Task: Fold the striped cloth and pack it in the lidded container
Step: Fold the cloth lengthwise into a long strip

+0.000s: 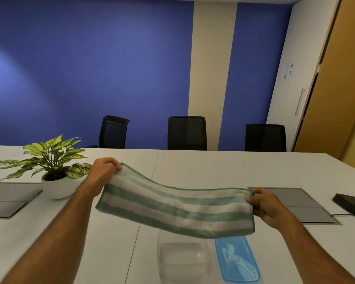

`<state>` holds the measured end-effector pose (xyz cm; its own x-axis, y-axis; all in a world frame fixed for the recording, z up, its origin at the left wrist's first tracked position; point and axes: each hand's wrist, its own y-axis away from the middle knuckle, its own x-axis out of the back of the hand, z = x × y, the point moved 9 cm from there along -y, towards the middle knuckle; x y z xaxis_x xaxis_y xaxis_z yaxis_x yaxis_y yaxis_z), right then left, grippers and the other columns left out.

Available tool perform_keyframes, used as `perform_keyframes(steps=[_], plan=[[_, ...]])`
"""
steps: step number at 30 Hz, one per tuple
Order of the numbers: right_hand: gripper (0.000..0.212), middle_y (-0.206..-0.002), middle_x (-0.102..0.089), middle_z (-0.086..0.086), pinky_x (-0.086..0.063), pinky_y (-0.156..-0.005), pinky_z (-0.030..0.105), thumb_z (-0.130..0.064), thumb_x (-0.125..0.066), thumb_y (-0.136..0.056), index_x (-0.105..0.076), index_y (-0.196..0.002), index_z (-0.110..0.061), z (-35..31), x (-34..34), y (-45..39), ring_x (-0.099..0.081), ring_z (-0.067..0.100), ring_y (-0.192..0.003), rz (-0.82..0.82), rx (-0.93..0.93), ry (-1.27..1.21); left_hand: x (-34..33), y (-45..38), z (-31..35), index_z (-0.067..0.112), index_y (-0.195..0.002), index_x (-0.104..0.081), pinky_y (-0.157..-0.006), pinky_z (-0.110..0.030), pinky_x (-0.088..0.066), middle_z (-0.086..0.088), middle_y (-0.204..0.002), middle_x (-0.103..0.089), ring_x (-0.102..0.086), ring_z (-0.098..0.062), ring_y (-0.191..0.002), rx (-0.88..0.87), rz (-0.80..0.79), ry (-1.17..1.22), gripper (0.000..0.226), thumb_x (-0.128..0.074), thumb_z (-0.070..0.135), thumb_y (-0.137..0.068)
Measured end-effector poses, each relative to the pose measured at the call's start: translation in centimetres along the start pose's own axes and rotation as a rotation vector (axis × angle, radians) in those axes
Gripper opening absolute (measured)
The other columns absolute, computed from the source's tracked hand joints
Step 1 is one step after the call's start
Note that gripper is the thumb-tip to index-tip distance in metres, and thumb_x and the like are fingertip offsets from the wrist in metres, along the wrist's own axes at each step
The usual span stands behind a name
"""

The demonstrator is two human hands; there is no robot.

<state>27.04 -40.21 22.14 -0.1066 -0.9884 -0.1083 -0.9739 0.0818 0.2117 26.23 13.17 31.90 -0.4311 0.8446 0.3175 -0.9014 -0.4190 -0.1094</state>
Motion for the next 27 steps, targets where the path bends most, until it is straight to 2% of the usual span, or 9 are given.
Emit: perform_keyframes(steps=[3,6,9,12,15,17,21,24,27], plan=[[0.032,-0.077,-0.058,0.016,-0.06,-0.053,0.034,0.015,-0.064,-0.08,-0.049,-0.075,-0.013,-1.0,0.5,-0.4,-0.061,0.029,-0.064,0.043,0.057,-0.008,-1.4,0.6,-0.9,0.01,-0.076,-0.079,-0.07,-0.036,-0.052,-0.009,-0.094,-0.067,-0.06,-0.03,-0.089,0.064,-0.079,0.062,0.028,-0.057,-0.006,-0.082],[0.028,-0.072,-0.063,0.015,-0.059,-0.048,0.03,0.014,-0.064,-0.081,-0.057,-0.066,-0.008,-2.1,0.6,-0.3,-0.065,0.024,-0.056,0.091,0.132,0.01,-3.0,1.1,-1.6,0.014,-0.1,-0.073,-0.068,-0.034,-0.054,-0.01,-0.107,-0.062,-0.06,-0.033,-0.096,0.046,-0.23,0.013,0.033,-0.072,-0.008,-0.075],[0.028,-0.083,-0.068,0.018,-0.057,-0.049,0.031,0.014,-0.053,-0.088,-0.069,-0.071,-0.001,-2.9,1.1,-0.3,-0.067,0.028,-0.068,0.135,0.167,0.112,-3.4,1.1,-2.4,0.014,-0.087,-0.076,-0.073,-0.037,-0.056,-0.012,-0.1,-0.066,-0.064,-0.036,-0.096,0.001,-0.249,-0.077,0.027,-0.08,-0.007,-0.069],[0.026,-0.096,-0.071,0.011,-0.056,-0.058,0.035,0.005,-0.055,-0.091,-0.077,-0.088,-0.008,-3.4,0.9,-0.6,-0.066,0.026,-0.081,0.095,0.173,0.255,-3.2,1.2,-3.1,0.014,-0.077,-0.08,-0.073,-0.034,-0.054,-0.011,-0.092,-0.072,-0.067,-0.032,-0.092,-0.009,-0.2,-0.091,0.014,-0.082,0.001,-0.072],[0.027,-0.105,-0.068,0.009,-0.059,-0.078,0.042,0.003,-0.069,-0.083,-0.074,-0.1,-0.017,-3.2,0.5,-0.8,-0.066,0.027,-0.09,0.003,0.167,0.349,-3.2,1.6,-3.5,0.02,-0.095,-0.077,-0.069,-0.032,-0.056,-0.007,-0.104,-0.067,-0.065,-0.027,-0.092,-0.023,-0.184,-0.101,0.027,-0.083,0.006,-0.072],[0.027,-0.104,-0.07,0.012,-0.058,-0.086,0.043,0.009,-0.07,-0.08,-0.076,-0.095,-0.013,-3.0,1.0,-0.9,-0.067,0.028,-0.091,0.02,0.145,0.423,-3.7,2.0,-3.8,0.025,-0.109,-0.071,-0.064,-0.028,-0.055,-0.005,-0.109,-0.062,-0.063,-0.024,-0.092,-0.032,-0.237,-0.147,0.045,-0.085,0.005,-0.07],[0.021,-0.104,-0.071,0.015,-0.056,-0.081,0.039,0.006,-0.067,-0.083,-0.076,-0.091,-0.01,-3.0,2.1,-0.6,-0.066,0.024,-0.088,0.071,0.14,0.485,-4.4,2.7,-4.8,0.033,-0.13,-0.055,-0.059,-0.016,-0.044,-0.001,-0.116,-0.053,-0.054,-0.011,-0.086,-0.045,-0.374,-0.371,0.073,-0.084,0.005,-0.069],[0.045,-0.112,-0.065,0.008,-0.058,-0.074,0.036,0.01,-0.073,-0.076,-0.068,-0.112,-0.016,-2.6,1.5,0.0,-0.065,0.022,-0.091,-0.067,0.085,0.494,-4.0,3.0,-5.9,0.036,-0.136,-0.047,-0.058,-0.015,-0.041,0.006,-0.109,-0.046,-0.047,-0.006,-0.086,-0.03,-0.422,-0.443,0.081,-0.085,0.009,-0.07],[0.064,-0.118,-0.058,0.008,-0.057,-0.084,0.049,0.017,-0.07,-0.074,-0.06,-0.124,-0.02,-2.1,1.3,0.6,-0.062,0.031,-0.102,-0.155,0.013,0.495,-3.7,3.1,-6.6,0.035,-0.141,-0.04,-0.057,-0.014,-0.043,0.013,-0.103,-0.042,-0.046,-0.007,-0.087,-0.01,-0.457,-0.442,0.092,-0.088,0.01,-0.066]])
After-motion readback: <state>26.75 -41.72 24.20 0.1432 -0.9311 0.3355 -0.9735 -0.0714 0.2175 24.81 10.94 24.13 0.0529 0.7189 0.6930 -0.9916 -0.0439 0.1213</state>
